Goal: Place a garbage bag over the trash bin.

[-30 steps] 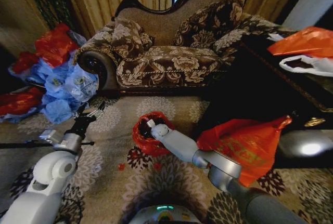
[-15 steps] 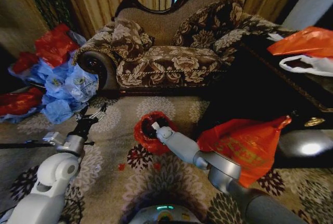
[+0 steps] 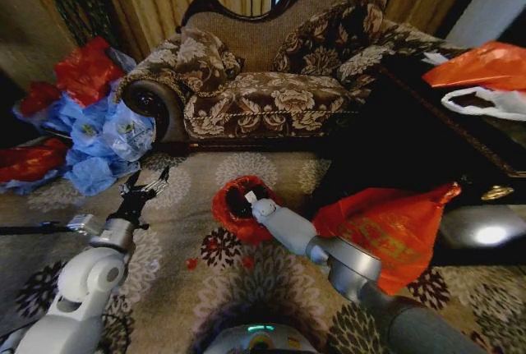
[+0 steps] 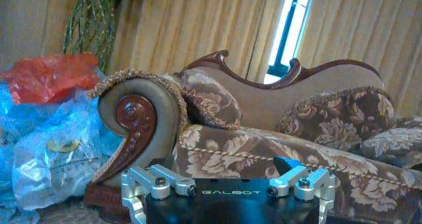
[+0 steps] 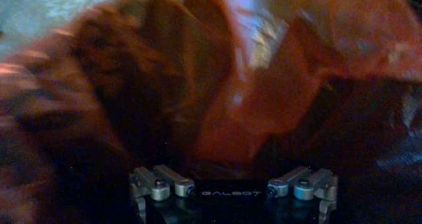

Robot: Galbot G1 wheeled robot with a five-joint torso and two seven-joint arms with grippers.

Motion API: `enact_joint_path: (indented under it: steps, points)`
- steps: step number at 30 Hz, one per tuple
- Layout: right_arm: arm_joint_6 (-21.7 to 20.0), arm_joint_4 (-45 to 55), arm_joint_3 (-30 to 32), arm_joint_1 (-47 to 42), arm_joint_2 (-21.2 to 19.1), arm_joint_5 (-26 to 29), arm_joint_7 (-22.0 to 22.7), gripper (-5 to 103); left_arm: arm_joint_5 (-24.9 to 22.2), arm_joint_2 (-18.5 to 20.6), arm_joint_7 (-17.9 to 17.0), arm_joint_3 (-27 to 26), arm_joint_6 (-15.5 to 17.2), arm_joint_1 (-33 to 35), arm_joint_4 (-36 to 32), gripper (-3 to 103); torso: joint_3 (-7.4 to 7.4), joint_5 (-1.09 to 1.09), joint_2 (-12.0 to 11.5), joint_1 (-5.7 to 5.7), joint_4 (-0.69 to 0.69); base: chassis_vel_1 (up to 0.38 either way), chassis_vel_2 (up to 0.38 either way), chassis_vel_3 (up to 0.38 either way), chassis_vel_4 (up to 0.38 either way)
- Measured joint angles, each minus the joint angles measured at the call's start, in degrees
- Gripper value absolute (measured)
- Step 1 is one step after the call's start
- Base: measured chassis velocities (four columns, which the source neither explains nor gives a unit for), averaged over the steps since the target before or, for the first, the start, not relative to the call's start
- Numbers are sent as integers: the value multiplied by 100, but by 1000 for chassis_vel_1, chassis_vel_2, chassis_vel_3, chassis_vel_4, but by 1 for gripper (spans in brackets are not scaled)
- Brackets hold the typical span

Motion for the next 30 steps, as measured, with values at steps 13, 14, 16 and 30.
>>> enact_joint_path:
  steps: [13, 14, 16, 30]
  points:
    - [-211, 30, -932, 371, 3, 243, -250, 98, -73, -137, 24, -214, -54, 102, -106, 100, -2, 2, -1, -1, 1, 0, 0, 0, 0]
    - [-226, -19, -1045, 400, 3, 234, -351, 98, -73, -160, 26, -220, -61, 107, -110, 100, -2, 2, -1, -1, 1, 0, 0, 0, 0]
    - [-228, -65, -1095, 416, 4, 216, -412, 98, -72, -173, 29, -220, -65, 111, -116, 100, -2, 2, -1, -1, 1, 0, 0, 0, 0]
    - [-134, -735, -989, 354, 4, -34, -772, 98, 59, -280, 41, -5, -91, 122, -157, 100, -3, 2, -1, -2, 1, 0, 0, 0, 0]
